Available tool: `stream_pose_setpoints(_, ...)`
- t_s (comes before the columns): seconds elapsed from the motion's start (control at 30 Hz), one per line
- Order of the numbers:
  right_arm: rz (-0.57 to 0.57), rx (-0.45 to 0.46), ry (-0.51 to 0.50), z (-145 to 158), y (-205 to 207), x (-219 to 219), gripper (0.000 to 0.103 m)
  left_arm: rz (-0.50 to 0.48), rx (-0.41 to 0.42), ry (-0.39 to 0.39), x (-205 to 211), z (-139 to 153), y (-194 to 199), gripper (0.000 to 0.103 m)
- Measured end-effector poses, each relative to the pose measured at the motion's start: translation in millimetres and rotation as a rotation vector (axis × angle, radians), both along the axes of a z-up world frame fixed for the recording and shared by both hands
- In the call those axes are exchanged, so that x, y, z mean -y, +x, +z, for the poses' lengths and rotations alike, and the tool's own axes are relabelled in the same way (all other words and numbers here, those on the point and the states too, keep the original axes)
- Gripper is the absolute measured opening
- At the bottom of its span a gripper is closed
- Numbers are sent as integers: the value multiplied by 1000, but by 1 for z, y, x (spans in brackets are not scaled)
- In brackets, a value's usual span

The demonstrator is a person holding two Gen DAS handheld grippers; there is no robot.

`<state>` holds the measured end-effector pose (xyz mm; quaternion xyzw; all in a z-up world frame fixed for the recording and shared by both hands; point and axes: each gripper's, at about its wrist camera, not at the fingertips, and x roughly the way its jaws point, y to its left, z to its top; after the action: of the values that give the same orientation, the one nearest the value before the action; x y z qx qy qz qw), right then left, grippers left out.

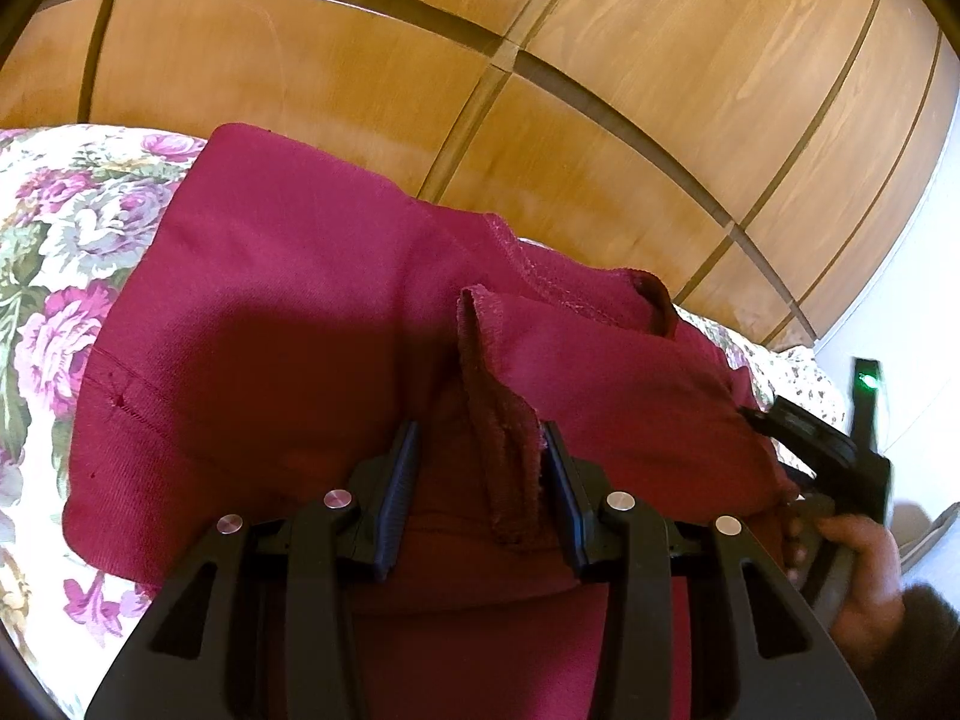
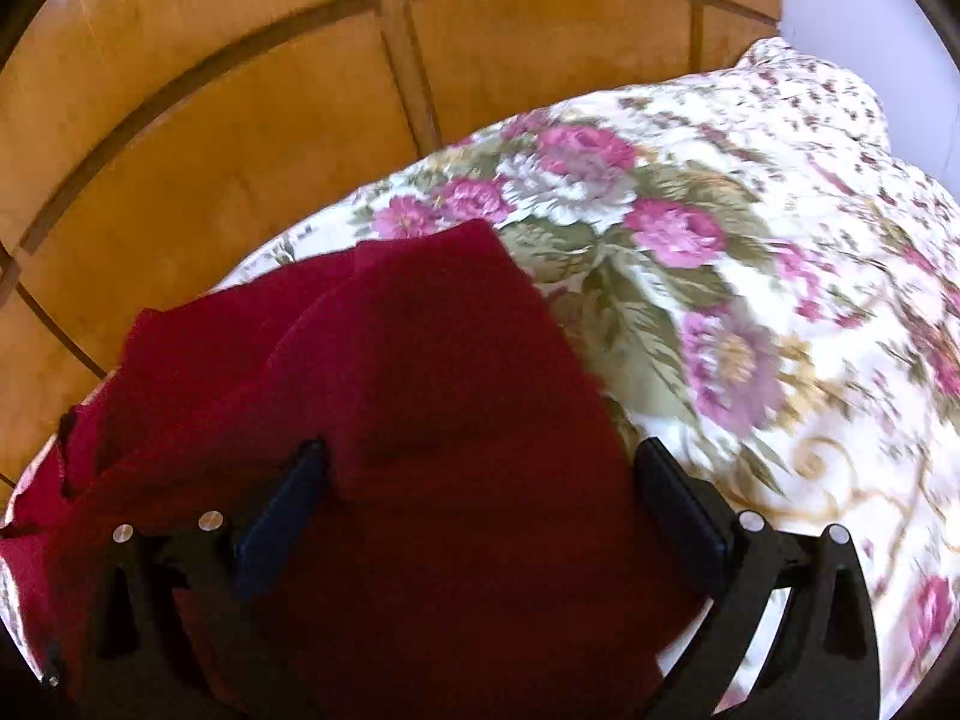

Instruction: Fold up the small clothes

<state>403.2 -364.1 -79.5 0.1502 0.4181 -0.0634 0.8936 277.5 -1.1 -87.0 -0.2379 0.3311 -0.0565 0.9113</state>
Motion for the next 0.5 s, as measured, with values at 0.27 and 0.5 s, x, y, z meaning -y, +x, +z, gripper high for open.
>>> stream_pose_setpoints(0.27, 65, -41, -17, -3, -86, -3, 101, -7, -6, 4, 1, 2, 2, 42)
stream_pose_setpoints(0.5, 110, -45, -48, -5, -144, -1, 101, -1, -21, 17, 2, 10, -2, 46)
